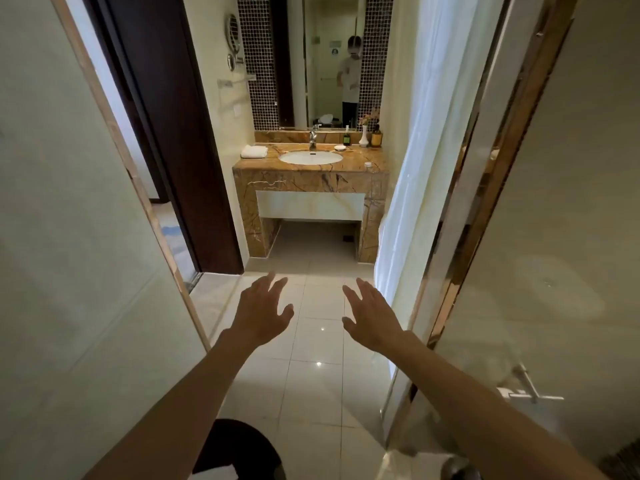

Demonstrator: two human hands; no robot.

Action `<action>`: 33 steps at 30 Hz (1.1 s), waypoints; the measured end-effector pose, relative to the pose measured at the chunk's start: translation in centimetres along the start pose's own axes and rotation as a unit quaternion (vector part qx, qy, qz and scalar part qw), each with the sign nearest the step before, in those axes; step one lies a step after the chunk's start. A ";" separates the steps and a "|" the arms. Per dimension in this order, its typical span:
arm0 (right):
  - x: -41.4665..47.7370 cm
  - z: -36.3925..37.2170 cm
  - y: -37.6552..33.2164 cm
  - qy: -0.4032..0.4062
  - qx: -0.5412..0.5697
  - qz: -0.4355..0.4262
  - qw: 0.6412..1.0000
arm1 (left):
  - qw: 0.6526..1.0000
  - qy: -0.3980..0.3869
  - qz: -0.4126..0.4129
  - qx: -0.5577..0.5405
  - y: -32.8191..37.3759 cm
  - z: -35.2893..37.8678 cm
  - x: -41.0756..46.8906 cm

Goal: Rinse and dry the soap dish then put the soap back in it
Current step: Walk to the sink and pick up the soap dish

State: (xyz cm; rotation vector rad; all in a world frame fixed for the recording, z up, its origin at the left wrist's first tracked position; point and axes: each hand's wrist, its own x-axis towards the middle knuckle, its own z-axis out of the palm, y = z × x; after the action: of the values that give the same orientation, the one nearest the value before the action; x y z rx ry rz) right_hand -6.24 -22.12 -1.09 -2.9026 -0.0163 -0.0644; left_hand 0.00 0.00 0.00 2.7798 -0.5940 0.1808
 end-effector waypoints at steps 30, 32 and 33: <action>27.8 4.7 8.7 -0.043 -0.015 -0.066 0.997 | 0.995 -0.031 -0.093 0.024 -3.9 5.6 24.3; 29.9 5.0 8.8 -0.054 -0.007 -0.062 0.997 | 0.995 -0.031 -0.096 0.023 -5.1 5.9 26.4; 31.1 5.1 8.9 -0.055 -0.004 -0.059 0.997 | 0.995 -0.029 -0.094 0.023 -5.7 6.0 27.6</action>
State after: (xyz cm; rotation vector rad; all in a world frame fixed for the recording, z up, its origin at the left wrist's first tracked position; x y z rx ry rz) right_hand 25.18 -29.37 -6.69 -2.9070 -0.2067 0.0762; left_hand 27.79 -7.35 -2.12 2.8739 -0.3421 0.0731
